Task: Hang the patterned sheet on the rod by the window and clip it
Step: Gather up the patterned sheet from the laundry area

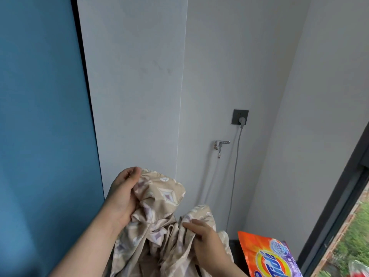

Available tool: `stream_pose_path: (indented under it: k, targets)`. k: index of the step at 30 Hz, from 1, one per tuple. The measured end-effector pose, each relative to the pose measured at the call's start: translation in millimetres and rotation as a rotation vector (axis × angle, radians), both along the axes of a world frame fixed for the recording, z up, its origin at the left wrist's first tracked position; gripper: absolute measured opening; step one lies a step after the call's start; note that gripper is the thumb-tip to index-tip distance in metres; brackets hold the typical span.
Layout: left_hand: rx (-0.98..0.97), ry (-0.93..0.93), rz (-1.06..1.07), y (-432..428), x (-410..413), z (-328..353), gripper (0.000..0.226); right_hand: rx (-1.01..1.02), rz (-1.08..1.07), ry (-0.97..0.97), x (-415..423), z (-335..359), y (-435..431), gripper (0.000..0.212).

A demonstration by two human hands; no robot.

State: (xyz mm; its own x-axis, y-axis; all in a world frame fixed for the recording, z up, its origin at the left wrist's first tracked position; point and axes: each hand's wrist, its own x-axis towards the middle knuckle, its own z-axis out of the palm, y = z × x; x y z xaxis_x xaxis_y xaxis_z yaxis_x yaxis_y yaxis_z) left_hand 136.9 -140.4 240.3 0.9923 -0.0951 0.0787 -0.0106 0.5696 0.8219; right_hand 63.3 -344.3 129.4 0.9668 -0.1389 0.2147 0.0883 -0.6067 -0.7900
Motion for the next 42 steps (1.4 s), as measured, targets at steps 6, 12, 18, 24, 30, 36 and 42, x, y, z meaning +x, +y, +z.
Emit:
stream_pose_path:
  k: [6,12,18,24,30,36,42]
  targets:
    - [0.104,0.076,0.095,-6.6,2.1,-5.6,0.003,0.445,-0.247,-0.167,7.2,38.8,-3.6,0.037]
    - [0.058,0.148,0.057,-28.5,8.5,3.4,0.019,0.423,-0.035,-0.262,35.5,86.6,30.4,0.032]
    - [0.363,-0.014,-0.022,-41.3,6.6,12.6,0.021,0.632,0.132,-0.085,47.4,86.3,33.8,0.013]
    - [0.928,-0.414,0.508,21.4,-23.4,-62.0,0.050,0.422,-0.339,-0.165,80.7,100.4,8.9,0.013]
    - [1.416,-0.607,0.270,-2.2,-39.1,-148.3,0.115,-0.152,-0.294,-0.023,93.8,66.8,-6.3,0.027]
    - [1.430,-0.323,-0.001,-74.6,1.2,-169.6,0.074,0.054,0.088,0.263,95.0,11.0,-20.3,0.020]
    - [1.187,-0.297,-0.223,-60.6,6.4,-185.0,0.045,-0.365,0.172,0.343,105.8,-49.2,-33.1,0.063]
